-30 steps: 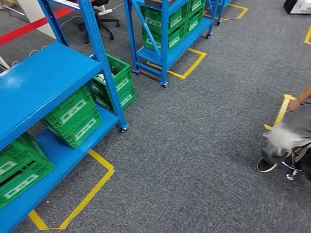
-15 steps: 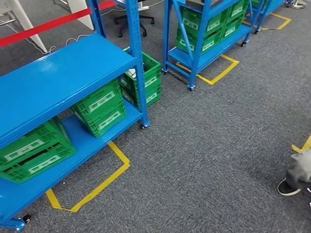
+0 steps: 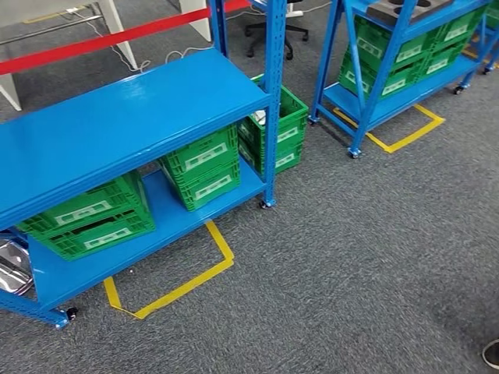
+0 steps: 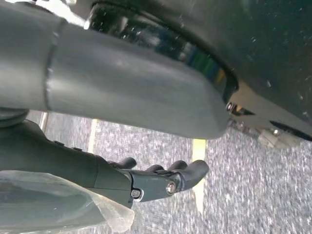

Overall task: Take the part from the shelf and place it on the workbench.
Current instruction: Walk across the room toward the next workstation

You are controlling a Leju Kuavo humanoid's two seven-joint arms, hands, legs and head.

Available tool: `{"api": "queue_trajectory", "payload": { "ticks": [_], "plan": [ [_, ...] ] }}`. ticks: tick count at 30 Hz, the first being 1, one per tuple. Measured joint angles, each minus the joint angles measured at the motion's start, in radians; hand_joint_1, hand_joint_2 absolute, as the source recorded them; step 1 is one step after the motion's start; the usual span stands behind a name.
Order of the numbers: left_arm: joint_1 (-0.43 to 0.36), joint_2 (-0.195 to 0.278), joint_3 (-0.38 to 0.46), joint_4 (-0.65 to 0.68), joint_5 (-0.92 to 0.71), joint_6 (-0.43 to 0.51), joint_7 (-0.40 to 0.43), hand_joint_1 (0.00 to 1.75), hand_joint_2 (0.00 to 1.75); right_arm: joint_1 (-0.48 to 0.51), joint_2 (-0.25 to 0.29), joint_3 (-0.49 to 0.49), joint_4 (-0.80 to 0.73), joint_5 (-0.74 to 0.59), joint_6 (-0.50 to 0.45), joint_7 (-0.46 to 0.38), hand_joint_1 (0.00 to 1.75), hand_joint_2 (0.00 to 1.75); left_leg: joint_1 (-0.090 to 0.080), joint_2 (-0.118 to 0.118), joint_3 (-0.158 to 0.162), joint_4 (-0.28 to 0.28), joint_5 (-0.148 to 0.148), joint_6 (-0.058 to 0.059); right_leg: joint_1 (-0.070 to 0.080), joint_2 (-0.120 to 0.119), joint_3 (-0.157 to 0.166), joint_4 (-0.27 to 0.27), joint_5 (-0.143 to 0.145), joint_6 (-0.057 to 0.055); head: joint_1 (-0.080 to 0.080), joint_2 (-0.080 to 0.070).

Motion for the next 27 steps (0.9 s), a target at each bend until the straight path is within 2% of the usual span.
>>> {"api": "queue_trajectory", "payload": {
  "ticks": [2, 3, 4, 5, 6, 7, 8, 9, 10, 11, 12, 13, 14, 15, 17, 18, 19, 20, 21, 22, 23, 25, 26, 27],
  "plan": [
    [-0.002, 0.000, 0.000, 0.000, 0.000, -0.001, 0.001, 0.00, 0.00, 0.001, 0.001, -0.001, 0.000, 0.001, 0.001, -0.001, 0.00, 0.00, -0.002, 0.047, -0.024, 0.055, -0.034, -0.010, -0.002, -0.032, 0.006, -0.005, 0.000, -0.014, -0.008, 0.000],
    [-0.004, 0.000, 0.000, 0.000, 0.000, -0.002, 0.001, 0.00, 0.00, 0.002, 0.001, -0.001, 0.000, 0.001, 0.001, -0.001, 0.00, 0.00, -0.003, 0.081, -0.050, 0.111, -0.063, -0.014, 0.001, -0.049, 0.008, -0.005, -0.002, -0.019, -0.012, 0.000],
    [-0.005, 0.000, 0.000, 0.000, 0.000, -0.002, 0.001, 0.00, 0.00, 0.003, 0.001, -0.001, 0.000, 0.001, 0.002, -0.001, 0.00, 0.00, -0.002, 0.102, -0.082, 0.178, -0.095, -0.017, 0.003, -0.066, 0.010, -0.005, -0.005, -0.023, -0.015, 0.000],
    [-0.005, 0.000, 0.000, 0.000, 0.000, -0.002, 0.001, 0.00, 0.00, 0.004, 0.001, -0.001, 0.000, 0.001, 0.003, -0.001, 0.00, 0.00, -0.001, 0.112, -0.110, 0.237, -0.117, -0.020, 0.005, -0.084, 0.012, -0.005, -0.007, -0.025, -0.014, 0.000],
    [-0.004, 0.000, 0.000, 0.000, 0.000, -0.002, 0.001, 0.00, 0.00, 0.005, 0.001, -0.002, 0.000, 0.001, 0.003, -0.001, 0.00, 0.00, 0.000, 0.117, -0.127, 0.271, -0.122, -0.021, 0.006, -0.100, 0.013, -0.005, -0.010, -0.026, -0.014, 0.000],
    [-0.003, 0.000, 0.000, 0.000, 0.000, -0.002, 0.001, 0.00, 0.00, 0.004, 0.001, -0.002, 0.000, 0.001, 0.003, -0.001, 0.00, 0.00, 0.000, 0.119, -0.125, 0.268, -0.108, -0.020, 0.007, -0.114, 0.015, -0.005, -0.012, -0.026, -0.015, 0.000],
    [-0.002, 0.000, 0.000, 0.000, 0.000, -0.001, 0.001, 0.00, 0.00, 0.003, 0.001, -0.002, 0.000, 0.001, 0.003, -0.001, 0.00, 0.00, 0.000, 0.125, -0.104, 0.226, -0.076, -0.017, 0.008, -0.128, 0.019, -0.005, -0.015, -0.025, -0.015, 0.000],
    [-0.002, 0.000, 0.000, 0.000, 0.000, 0.002, 0.001, 0.00, 0.00, 0.001, 0.001, -0.002, 0.000, 0.001, 0.003, -0.001, 0.00, 0.00, -0.002, 0.140, -0.070, 0.159, -0.038, -0.011, 0.009, -0.140, 0.023, -0.005, -0.018, -0.023, -0.015, 0.000],
    [-0.002, 0.000, 0.000, 0.000, 0.000, 0.007, 0.000, 0.00, 0.00, 0.000, 0.001, -0.002, 0.000, 0.001, 0.003, -0.002, 0.00, 0.00, -0.009, 0.168, -0.037, 0.092, -0.012, -0.005, 0.011, -0.151, 0.027, -0.005, -0.022, -0.019, -0.015, 0.000],
    [-0.003, 0.000, 0.000, 0.000, 0.000, 0.014, -0.002, 0.00, 0.00, 0.001, 0.002, -0.002, 0.000, 0.001, 0.003, -0.003, 0.00, 0.00, -0.015, 0.193, -0.012, 0.041, 0.003, 0.001, 0.014, -0.161, 0.030, -0.005, -0.026, -0.014, -0.015, 0.000],
    [-0.003, 0.000, 0.000, 0.000, 0.000, 0.022, -0.003, 0.00, 0.00, 0.001, 0.002, -0.002, 0.000, 0.000, 0.003, -0.004, 0.00, 0.00, -0.021, 0.212, 0.000, 0.013, 0.006, 0.005, 0.016, -0.171, 0.032, -0.005, -0.029, -0.009, -0.014, 0.000],
    [-0.003, 0.000, 0.000, 0.000, 0.000, 0.029, -0.005, 0.00, 0.00, 0.000, 0.002, -0.002, 0.000, 0.000, 0.003, -0.007, 0.00, 0.00, -0.026, 0.217, 0.001, 0.006, 0.001, 0.009, 0.018, -0.182, 0.035, -0.006, -0.031, -0.004, -0.014, 0.000],
    [-0.002, 0.001, 0.000, 0.000, 0.000, 0.035, -0.005, 0.00, 0.00, -0.001, 0.002, -0.003, 0.000, -0.001, 0.003, -0.011, 0.00, 0.00, -0.025, 0.207, 0.001, 0.003, 0.002, 0.012, 0.018, -0.192, 0.039, -0.008, -0.033, 0.001, -0.014, 0.000],
    [0.002, 0.001, 0.000, 0.000, 0.000, 0.039, -0.006, 0.00, 0.00, -0.002, 0.002, -0.003, 0.000, -0.002, 0.002, -0.015, 0.00, 0.00, -0.023, 0.197, 0.002, -0.002, 0.004, 0.016, 0.017, -0.190, 0.041, -0.007, -0.037, 0.006, -0.013, 0.000],
    [0.005, 0.000, 0.000, 0.000, -0.001, 0.049, -0.007, 0.00, 0.00, -0.002, 0.001, -0.004, 0.000, -0.003, -0.003, -0.023, 0.00, 0.00, -0.016, 0.181, 0.006, -0.011, 0.008, 0.027, 0.014, -0.141, 0.025, 0.032, -0.065, 0.015, -0.009, 0.000],
    [0.005, 0.000, 0.000, 0.000, -0.003, 0.055, -0.008, 0.00, 0.00, -0.002, 0.001, -0.005, 0.000, -0.004, -0.006, -0.026, 0.00, 0.00, -0.013, 0.174, 0.007, -0.013, 0.009, 0.031, 0.011, -0.108, -0.002, 0.083, -0.092, 0.018, -0.006, 0.000],
    [0.003, -0.001, 0.000, 0.000, -0.005, 0.062, -0.008, 0.00, 0.00, 0.000, 0.001, -0.006, 0.000, -0.005, -0.008, -0.027, 0.00, 0.00, -0.013, 0.167, 0.007, -0.013, 0.009, 0.034, 0.011, -0.085, -0.037, 0.150, -0.121, 0.020, -0.003, 0.000],
    [0.002, -0.002, 0.000, 0.000, -0.007, 0.067, -0.008, 0.00, 0.00, 0.002, 0.001, -0.007, 0.000, -0.006, -0.010, -0.027, 0.00, 0.00, -0.012, 0.159, 0.007, -0.013, 0.008, 0.036, 0.011, -0.076, -0.074, 0.217, -0.144, 0.022, -0.002, 0.000],
    [0.002, -0.002, 0.000, 0.000, -0.009, 0.070, -0.008, 0.00, 0.00, 0.004, 0.000, -0.008, 0.000, -0.008, -0.011, -0.027, 0.00, 0.00, -0.012, 0.152, 0.008, -0.012, 0.007, 0.037, 0.011, -0.072, -0.103, 0.262, -0.151, 0.024, -0.002, 0.000],
    [0.003, -0.002, 0.000, 0.000, -0.010, 0.072, -0.008, 0.00, 0.00, 0.006, 0.000, -0.011, 0.000, -0.009, -0.011, -0.027, 0.00, 0.00, -0.012, 0.145, 0.010, -0.012, 0.006, 0.038, 0.011, -0.071, -0.117, 0.272, -0.138, 0.024, -0.002, 0.000],
    [0.004, -0.001, 0.000, 0.000, -0.011, 0.072, -0.008, 0.00, 0.00, 0.006, -0.001, -0.013, 0.000, -0.010, -0.011, -0.027, 0.00, 0.00, -0.012, 0.139, 0.013, -0.012, 0.003, 0.036, 0.010, -0.071, -0.112, 0.244, -0.105, 0.024, -0.002, 0.000],
    [0.004, -0.001, 0.000, 0.000, -0.014, 0.074, -0.008, 0.00, 0.00, 0.005, -0.001, -0.016, 0.000, -0.012, -0.011, -0.026, 0.00, 0.00, -0.011, 0.131, 0.019, -0.010, -0.004, 0.029, 0.009, -0.070, -0.064, 0.118, -0.027, 0.023, -0.001, 0.000],
    [0.003, -0.002, 0.000, 0.000, -0.016, 0.075, -0.008, 0.00, 0.00, 0.004, -0.001, -0.018, 0.000, -0.014, -0.010, -0.026, 0.00, 0.00, -0.013, 0.128, 0.020, -0.006, -0.009, 0.024, 0.008, -0.068, -0.037, 0.060, -0.007, 0.020, -0.001, 0.000],
    [0.003, -0.002, 0.000, 0.000, -0.019, 0.077, -0.008, 0.00, 0.00, 0.003, -0.001, -0.020, 0.000, -0.015, -0.009, -0.026, 0.00, 0.00, -0.014, 0.126, 0.020, -0.004, -0.012, 0.018, 0.009, -0.067, -0.020, 0.025, 0.000, 0.015, -0.001, 0.000]
  ]
}}
